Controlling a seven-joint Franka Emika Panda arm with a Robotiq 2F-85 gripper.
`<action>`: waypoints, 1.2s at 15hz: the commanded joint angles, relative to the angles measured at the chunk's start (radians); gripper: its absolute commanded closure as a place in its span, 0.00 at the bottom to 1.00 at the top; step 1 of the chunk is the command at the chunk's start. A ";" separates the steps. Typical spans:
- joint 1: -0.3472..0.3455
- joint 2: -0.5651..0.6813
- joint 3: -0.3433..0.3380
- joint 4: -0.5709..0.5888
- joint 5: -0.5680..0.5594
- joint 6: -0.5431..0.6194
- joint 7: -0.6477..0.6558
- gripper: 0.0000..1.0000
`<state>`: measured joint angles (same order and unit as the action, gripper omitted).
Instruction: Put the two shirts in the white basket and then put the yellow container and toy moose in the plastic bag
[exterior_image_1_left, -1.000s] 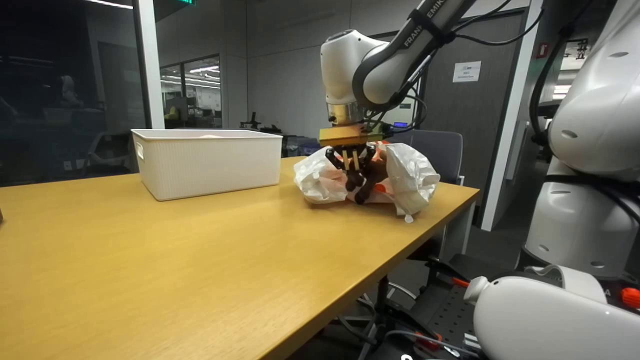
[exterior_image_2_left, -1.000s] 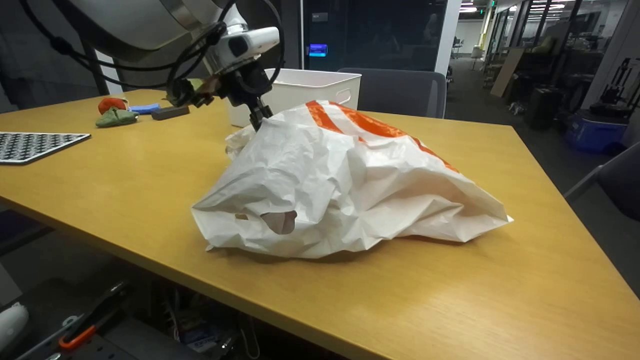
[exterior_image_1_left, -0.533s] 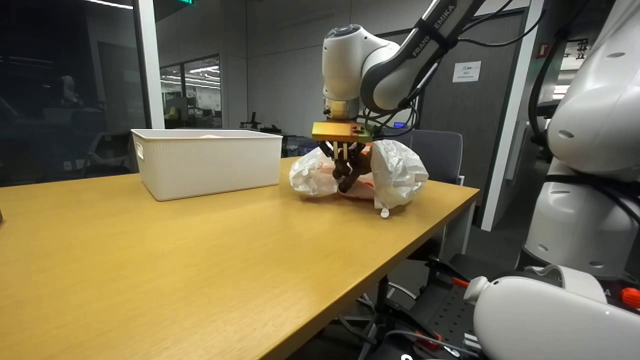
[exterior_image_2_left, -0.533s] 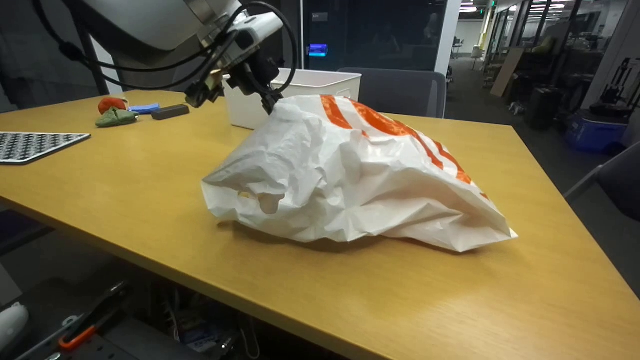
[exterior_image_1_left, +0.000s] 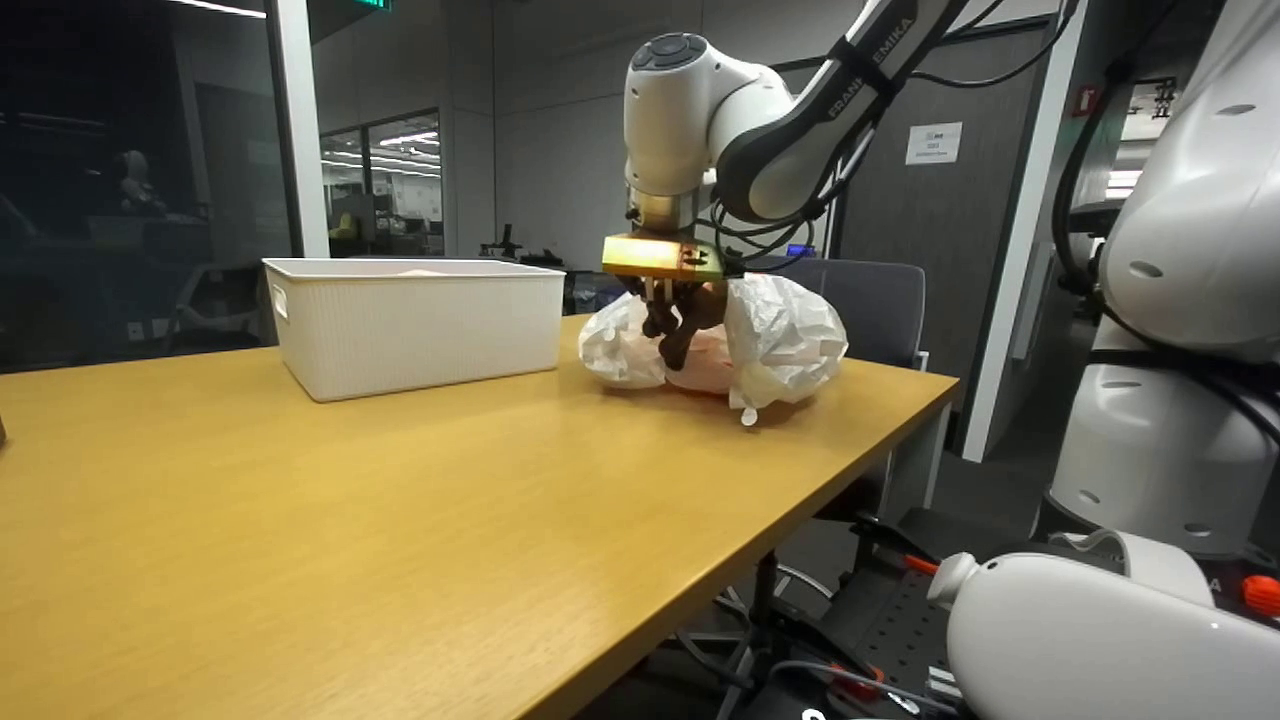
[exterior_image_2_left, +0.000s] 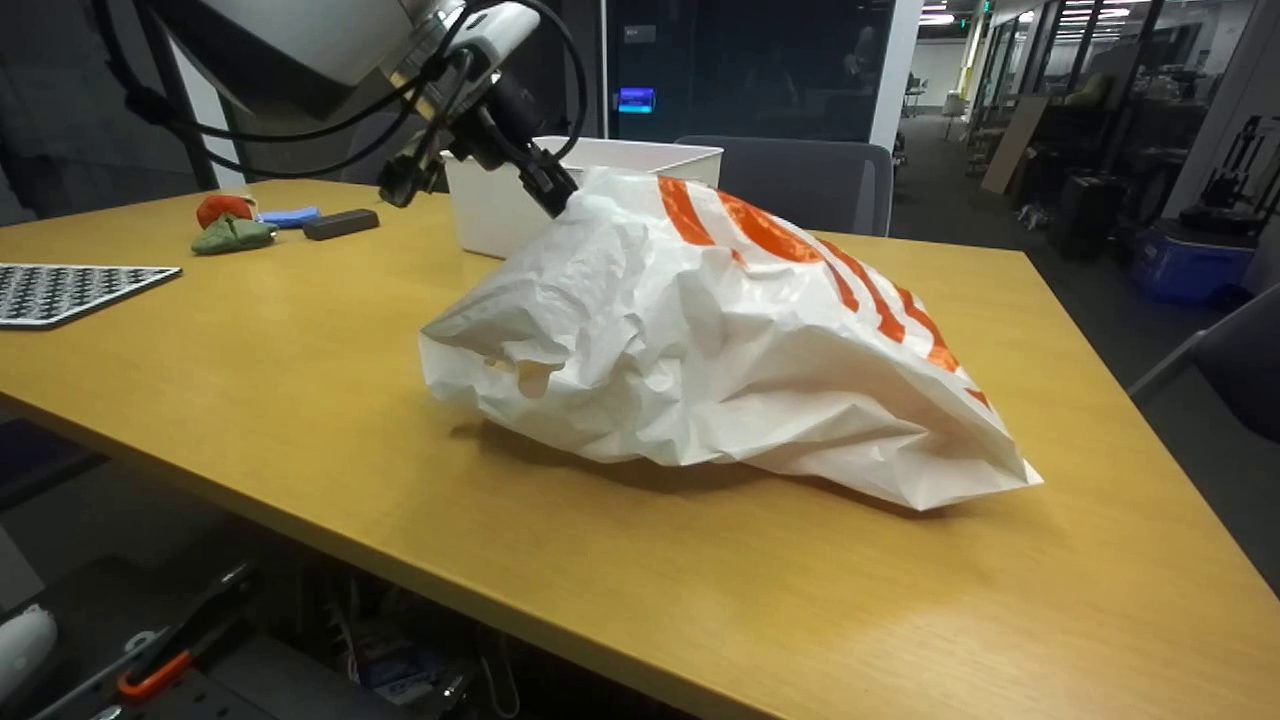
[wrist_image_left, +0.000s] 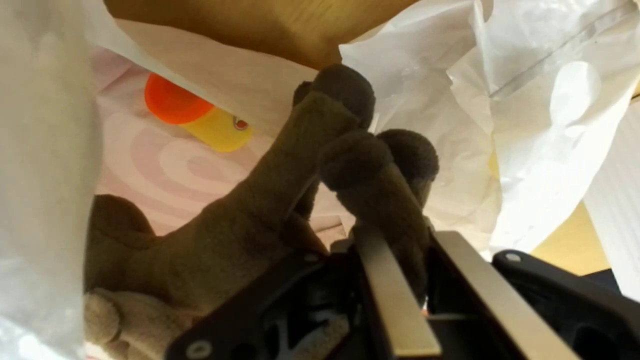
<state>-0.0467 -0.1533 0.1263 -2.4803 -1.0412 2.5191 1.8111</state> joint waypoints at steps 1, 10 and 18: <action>0.009 0.060 -0.015 0.052 -0.049 -0.096 0.111 0.96; 0.050 0.133 -0.035 0.109 -0.042 -0.302 0.172 0.42; 0.091 0.104 -0.031 0.116 -0.014 -0.207 0.130 0.00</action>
<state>0.0263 -0.0224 0.1079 -2.3666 -1.0830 2.2367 1.9737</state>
